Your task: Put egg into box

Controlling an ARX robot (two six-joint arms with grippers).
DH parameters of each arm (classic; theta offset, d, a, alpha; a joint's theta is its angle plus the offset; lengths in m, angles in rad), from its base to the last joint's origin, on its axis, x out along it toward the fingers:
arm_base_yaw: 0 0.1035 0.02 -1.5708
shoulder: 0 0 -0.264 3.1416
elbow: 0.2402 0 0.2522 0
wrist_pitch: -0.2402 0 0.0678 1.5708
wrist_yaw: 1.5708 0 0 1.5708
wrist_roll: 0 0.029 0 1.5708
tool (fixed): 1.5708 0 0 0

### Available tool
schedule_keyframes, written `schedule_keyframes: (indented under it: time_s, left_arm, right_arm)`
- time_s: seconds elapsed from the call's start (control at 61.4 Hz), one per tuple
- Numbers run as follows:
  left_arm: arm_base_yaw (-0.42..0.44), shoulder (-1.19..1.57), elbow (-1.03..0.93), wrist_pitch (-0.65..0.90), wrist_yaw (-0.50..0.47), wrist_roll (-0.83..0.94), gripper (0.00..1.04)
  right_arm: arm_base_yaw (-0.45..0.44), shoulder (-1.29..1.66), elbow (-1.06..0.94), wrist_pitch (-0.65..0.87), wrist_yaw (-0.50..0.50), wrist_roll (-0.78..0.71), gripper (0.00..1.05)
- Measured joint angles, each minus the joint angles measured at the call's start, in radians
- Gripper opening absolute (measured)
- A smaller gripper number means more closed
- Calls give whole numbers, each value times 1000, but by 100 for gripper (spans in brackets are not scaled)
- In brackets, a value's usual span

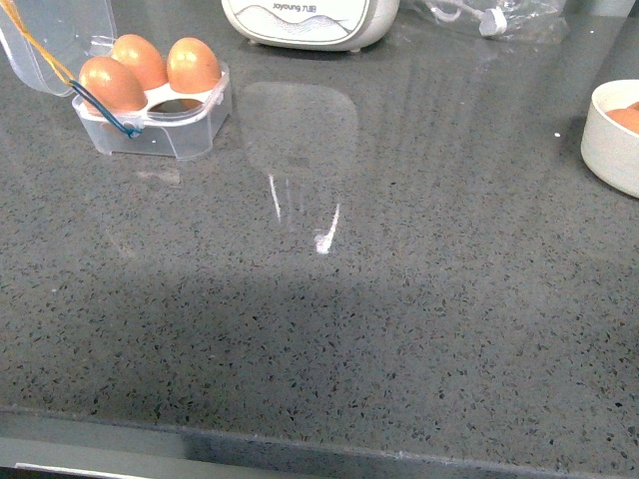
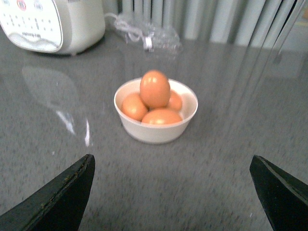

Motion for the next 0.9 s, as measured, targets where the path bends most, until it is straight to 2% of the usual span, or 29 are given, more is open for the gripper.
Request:
schedule_keyframes:
  time_s: [0.212,0.342,0.603,0.896]
  left_arm:
    - [0,0,0,0,0,0,98]
    - [0,0,0,0,0,0,98]
    - [0,0,0,0,0,0,98]
    - [0,0,0,0,0,0,98]
  right_arm:
    - [6,357,162,319,13,-53,97]
    - [25,639,296,414,43,-69,97]
    - [41,985,513,347,37,-43,97]
    - [42,1146,566,332,-13,-5,97]
